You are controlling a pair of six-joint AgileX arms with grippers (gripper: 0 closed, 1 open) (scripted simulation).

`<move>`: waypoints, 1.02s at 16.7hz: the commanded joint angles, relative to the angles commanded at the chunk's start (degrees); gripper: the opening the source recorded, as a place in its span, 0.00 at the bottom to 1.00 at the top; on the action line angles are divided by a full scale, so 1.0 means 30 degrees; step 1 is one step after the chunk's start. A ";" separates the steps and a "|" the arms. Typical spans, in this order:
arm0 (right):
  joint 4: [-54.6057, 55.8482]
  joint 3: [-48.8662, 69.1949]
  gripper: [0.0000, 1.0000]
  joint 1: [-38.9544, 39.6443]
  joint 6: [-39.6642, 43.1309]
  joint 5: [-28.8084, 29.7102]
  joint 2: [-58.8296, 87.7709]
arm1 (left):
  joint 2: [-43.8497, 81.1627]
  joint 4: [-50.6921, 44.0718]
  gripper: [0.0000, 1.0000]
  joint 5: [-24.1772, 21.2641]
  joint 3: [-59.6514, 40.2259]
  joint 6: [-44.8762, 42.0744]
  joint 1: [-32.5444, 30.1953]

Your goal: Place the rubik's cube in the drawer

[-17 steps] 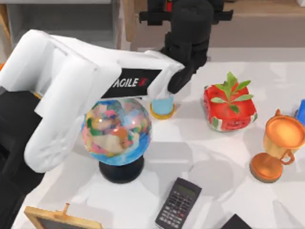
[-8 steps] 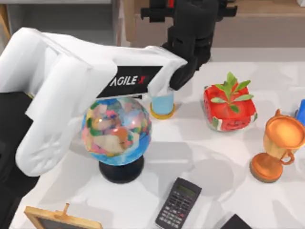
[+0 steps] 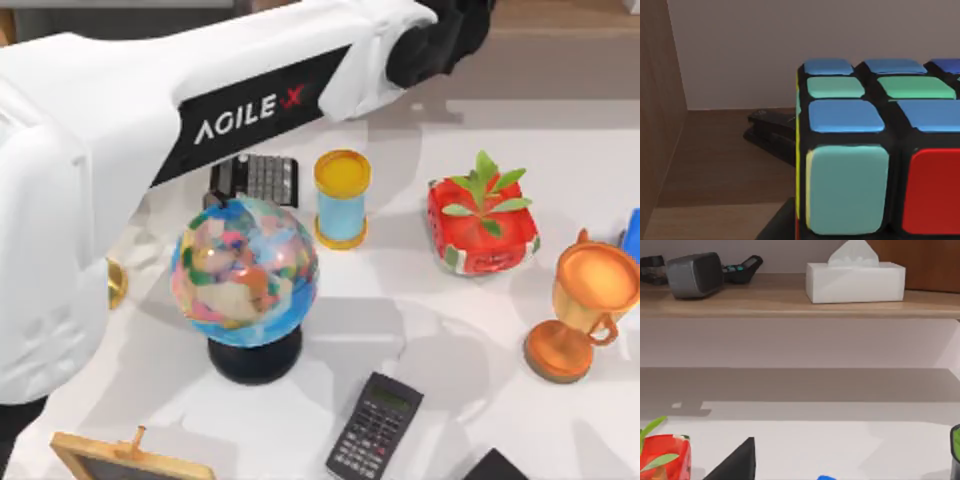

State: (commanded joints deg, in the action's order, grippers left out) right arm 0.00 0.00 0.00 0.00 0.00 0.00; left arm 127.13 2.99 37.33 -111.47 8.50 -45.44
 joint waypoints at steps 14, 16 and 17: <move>0.0000 0.0000 1.00 0.0000 0.0000 0.0000 0.0000 | -0.2128 -2.7865 0.00 -0.5256 -1.1237 -0.1264 0.7184; 0.0000 0.0000 1.00 0.0000 0.0000 0.0000 0.0000 | -0.0688 -3.0048 0.00 -0.6340 -1.2769 -0.2508 1.0104; 0.0000 0.0000 1.00 0.0000 0.0000 0.0000 0.0000 | 0.0212 -3.0877 0.00 -0.6904 -1.3522 -0.3195 1.1609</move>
State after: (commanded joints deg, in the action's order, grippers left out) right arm 0.00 0.00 0.00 0.00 0.00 0.00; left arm 127.76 -89.64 16.62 -152.04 -1.08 -10.62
